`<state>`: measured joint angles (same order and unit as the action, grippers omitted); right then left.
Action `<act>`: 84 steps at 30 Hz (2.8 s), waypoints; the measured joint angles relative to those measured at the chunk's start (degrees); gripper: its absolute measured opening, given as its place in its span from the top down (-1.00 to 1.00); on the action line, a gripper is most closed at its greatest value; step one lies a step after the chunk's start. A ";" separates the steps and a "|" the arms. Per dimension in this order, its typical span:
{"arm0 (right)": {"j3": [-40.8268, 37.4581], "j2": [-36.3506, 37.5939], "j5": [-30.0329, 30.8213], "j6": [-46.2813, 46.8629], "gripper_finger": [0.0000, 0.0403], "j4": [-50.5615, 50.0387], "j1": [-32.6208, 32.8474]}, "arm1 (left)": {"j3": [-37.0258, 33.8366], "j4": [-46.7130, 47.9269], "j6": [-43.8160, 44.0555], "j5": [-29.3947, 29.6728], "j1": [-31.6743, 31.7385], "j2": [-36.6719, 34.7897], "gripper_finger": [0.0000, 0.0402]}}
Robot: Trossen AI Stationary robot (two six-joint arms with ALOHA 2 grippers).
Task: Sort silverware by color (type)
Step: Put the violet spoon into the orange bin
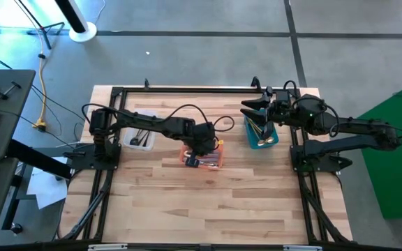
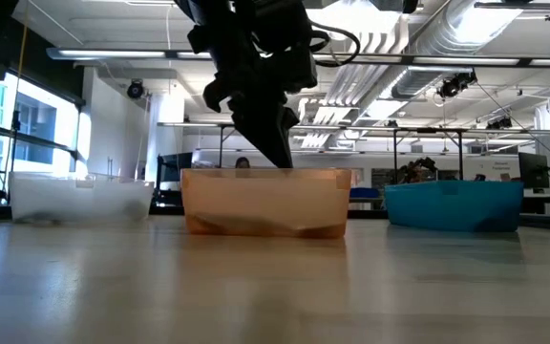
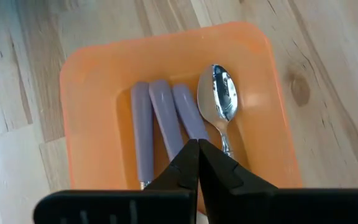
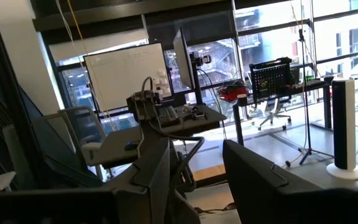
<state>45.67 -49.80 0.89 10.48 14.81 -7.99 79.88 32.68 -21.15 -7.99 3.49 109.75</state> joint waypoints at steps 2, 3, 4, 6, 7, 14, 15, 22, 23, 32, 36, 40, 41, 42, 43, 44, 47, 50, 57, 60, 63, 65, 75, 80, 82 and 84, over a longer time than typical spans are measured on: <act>0.02 0.00 0.00 0.00 0.34 0.02 0.00 | 0.00 0.14 0.00 0.00 0.00 0.02 1.00; 0.01 0.00 0.00 0.00 0.34 0.01 0.00 | 0.00 0.12 0.00 0.00 0.00 0.01 1.00; 0.00 0.00 0.00 0.00 0.34 0.00 0.00 | 0.00 0.12 -0.02 0.00 0.00 0.02 1.00; 0.01 0.00 0.00 0.00 0.34 0.00 0.00 | 0.00 0.14 -0.01 0.01 -0.01 0.01 1.00; 0.02 0.00 0.00 0.00 0.34 0.00 0.00 | 0.00 0.14 -0.02 0.02 -0.06 0.00 1.00; 0.00 0.00 0.00 -0.20 0.34 0.00 0.00 | -0.21 -0.08 3.03 0.45 0.19 0.41 1.00; 0.01 0.00 0.00 -0.24 0.34 0.00 0.00 | -0.35 0.44 3.44 0.46 0.28 0.80 1.00; 0.02 0.00 -0.02 -0.37 0.34 -0.63 0.00 | -0.46 0.88 7.85 0.63 0.61 3.46 1.00; 0.01 0.00 -0.01 -0.35 0.34 -0.85 0.00 | -0.46 0.93 8.08 0.66 0.61 4.00 1.00; 0.02 -0.09 0.00 0.00 0.34 -2.29 0.02 | -0.48 0.97 10.03 0.08 0.61 7.45 1.00; 0.00 -0.09 -0.02 0.00 0.34 -2.26 0.02 | -0.46 0.91 10.03 0.13 0.61 7.61 1.00; 0.02 -0.09 -0.02 0.00 0.34 -2.29 0.02 | -0.46 0.82 10.05 0.59 0.61 7.61 1.00; 0.02 -0.09 -0.02 -0.02 0.34 -2.34 0.02 | -0.46 0.82 10.05 0.61 0.61 7.61 1.00; 0.01 -0.09 -0.02 -0.02 0.34 -2.32 0.02 | -0.46 0.78 10.05 0.61 0.61 7.61 1.00; 0.02 -0.10 -0.01 -0.01 0.34 -2.32 0.02 | -0.46 0.76 10.05 0.59 0.61 7.61 1.00; 0.00 -0.09 -0.02 -0.02 0.34 -2.34 0.02 | -0.46 0.74 10.04 0.61 0.61 7.61 1.00; 0.02 -0.09 -0.02 -0.02 0.34 -2.46 0.02 | -0.46 0.53 9.94 0.61 0.61 7.61 1.00; 0.02 -0.11 -0.02 -0.02 0.34 -2.78 0.02 | -0.46 0.49 9.92 0.61 0.61 7.61 1.00; 0.02 -0.11 0.00 -0.33 0.34 -3.07 0.02 | -0.46 0.49 8.69 0.64 0.61 7.61 1.00; 0.00 -0.09 0.00 -0.42 0.34 -3.06 0.00 | -0.46 0.49 8.57 0.69 0.61 7.61 0.98; 0.02 -0.09 0.00 -0.42 0.34 -3.06 0.00 | -0.46 0.45 8.50 1.68 0.59 7.61 0.91; 0.01 -0.09 0.00 -0.42 0.34 -3.06 0.00 | -0.46 0.45 8.48 2.26 0.57 7.61 0.82; 0.01 -0.09 0.00 -0.42 0.34 -3.06 0.00 | -0.46 0.47 8.48 2.58 0.57 7.61 0.42; 0.01 -0.09 0.00 -0.41 0.34 -3.06 0.00 | -0.46 0.47 8.50 2.60 0.59 7.61 0.38; 0.00 -0.09 0.00 -0.42 0.34 -3.08 0.00 | -0.46 0.49 8.67 2.61 0.59 7.61 0.39; 0.00 -0.11 0.00 -0.42 0.34 -3.08 0.00 | -0.46 0.51 9.00 2.60 0.59 7.61 0.40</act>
<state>45.67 -49.91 0.89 10.07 11.73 -7.99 79.42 33.19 -12.15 -5.39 4.08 117.36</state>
